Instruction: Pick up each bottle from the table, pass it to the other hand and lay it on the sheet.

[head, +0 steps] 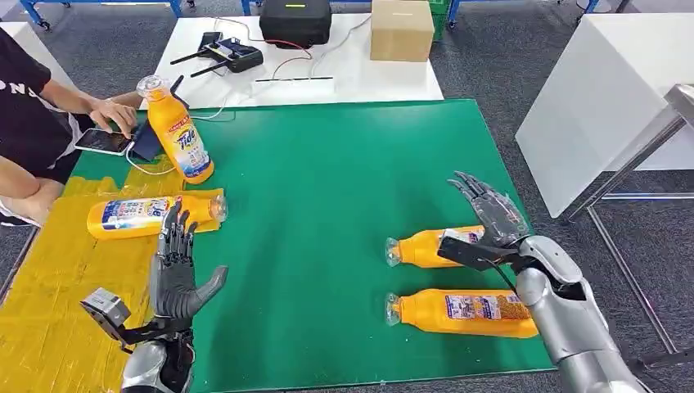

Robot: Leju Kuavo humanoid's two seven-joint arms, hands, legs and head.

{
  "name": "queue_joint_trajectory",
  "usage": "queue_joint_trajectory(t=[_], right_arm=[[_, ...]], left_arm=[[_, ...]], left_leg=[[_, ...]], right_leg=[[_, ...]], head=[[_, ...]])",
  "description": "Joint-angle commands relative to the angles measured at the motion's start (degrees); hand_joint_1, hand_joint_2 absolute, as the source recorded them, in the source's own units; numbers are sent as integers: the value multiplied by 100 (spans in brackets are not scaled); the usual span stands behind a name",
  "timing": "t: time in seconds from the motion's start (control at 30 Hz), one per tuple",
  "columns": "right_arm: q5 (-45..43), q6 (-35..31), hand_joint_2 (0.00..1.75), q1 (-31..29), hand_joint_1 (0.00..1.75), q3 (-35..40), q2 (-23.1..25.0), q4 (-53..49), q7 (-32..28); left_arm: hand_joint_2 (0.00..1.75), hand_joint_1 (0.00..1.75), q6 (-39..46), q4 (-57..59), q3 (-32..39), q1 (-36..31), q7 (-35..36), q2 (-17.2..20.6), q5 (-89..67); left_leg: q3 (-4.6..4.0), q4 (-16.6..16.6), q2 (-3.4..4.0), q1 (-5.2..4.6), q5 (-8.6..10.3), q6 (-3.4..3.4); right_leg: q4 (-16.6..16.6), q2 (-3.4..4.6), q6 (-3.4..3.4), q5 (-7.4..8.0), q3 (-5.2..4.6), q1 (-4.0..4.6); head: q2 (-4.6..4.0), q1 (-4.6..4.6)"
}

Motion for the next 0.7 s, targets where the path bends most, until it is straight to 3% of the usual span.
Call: queue_joint_trajectory(t=[0.03,0.2,0.43,0.67,0.7], right_arm=[[126,123,175,-656,0,604,-309,790,82],[382,240,175,-1258,0,1106,-410,1549,223],[521,607,175,-1929,0,1759,-308,2548,-27],[132,1079,175,-1978,0,2198,-775,2266,-376],[-97,1346,175,-1958,0,2373,-1028,2025,-515]], left_arm=[[175,0,-35,485,50,-257,15,122,20],[175,0,-68,609,67,-356,-5,105,37],[175,0,-123,830,5,-534,-29,110,24],[175,0,-128,975,-41,-633,-77,147,38],[175,0,-140,1013,-67,-661,-84,165,43]], left_leg=[[16,-5,7,2,-4,-7],[21,-1,21,2,-9,-10],[19,-3,15,2,-4,-8],[19,1,-7,2,-3,-6],[24,2,-4,4,-6,-8]], right_leg=[[-5,3,-2,-2,13,2],[0,14,-3,-2,16,2],[-2,9,-3,0,15,2],[-2,-13,-1,-6,20,3],[-2,-11,-2,-8,24,4]], head=[[0,2],[0,0],[0,2],[0,2],[0,0]])
